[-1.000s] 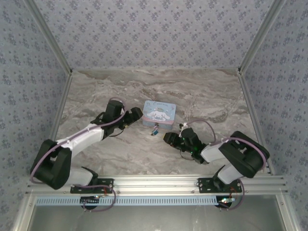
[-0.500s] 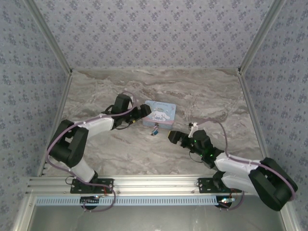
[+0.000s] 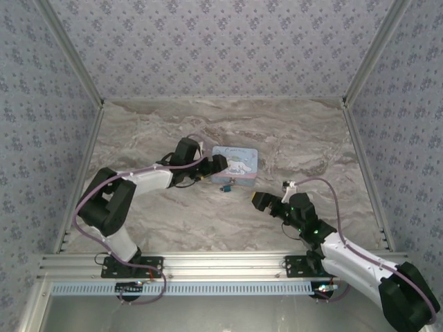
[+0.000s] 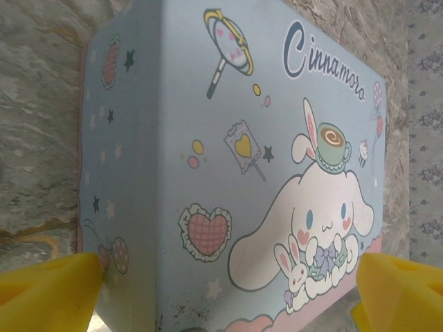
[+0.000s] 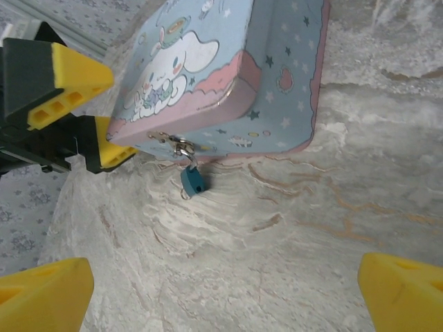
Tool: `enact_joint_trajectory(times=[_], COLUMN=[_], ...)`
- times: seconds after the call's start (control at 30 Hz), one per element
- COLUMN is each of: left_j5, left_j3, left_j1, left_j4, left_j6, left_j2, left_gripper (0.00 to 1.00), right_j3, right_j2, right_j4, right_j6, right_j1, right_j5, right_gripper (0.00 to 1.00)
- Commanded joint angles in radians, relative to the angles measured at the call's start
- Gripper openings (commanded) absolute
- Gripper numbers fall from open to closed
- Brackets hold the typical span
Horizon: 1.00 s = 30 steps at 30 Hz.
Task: Unlock a padlock with a key
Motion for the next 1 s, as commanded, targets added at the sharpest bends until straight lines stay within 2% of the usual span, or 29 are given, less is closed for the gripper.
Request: enact_joint_trajectory(times=[0.0,0.37,0.67,0.97], left_j5=[0.011,-0.007,-0.136,-0.27], left_j3=[0.042,0.053,0.013,-0.066], left_j1=[-0.024,-0.058,-0.058,-0.059], left_j4=[0.02,0.026,-0.04,-0.091], left_j6=[-0.002,-0.003,0.057,0.115], left_j2=[0.01,-0.004,-0.126,-0.275], left_gripper=[0.94,0.94,0.95,0.95], right_j3=[-0.009,-0.008,0.021,0.068], right_j2=[-0.023,-0.037,-0.006,0.155], right_j4=[-0.046,-0.046,-0.052,0.072], right_j6=[-0.011,-0.033,-0.059,-0.095], right_j1=[-0.012,-0.027,-0.074,-0.123], right_j5=[-0.021,-0.045,-0.1,-0.163], right_gripper=[1.0,1.0,0.99,0.99])
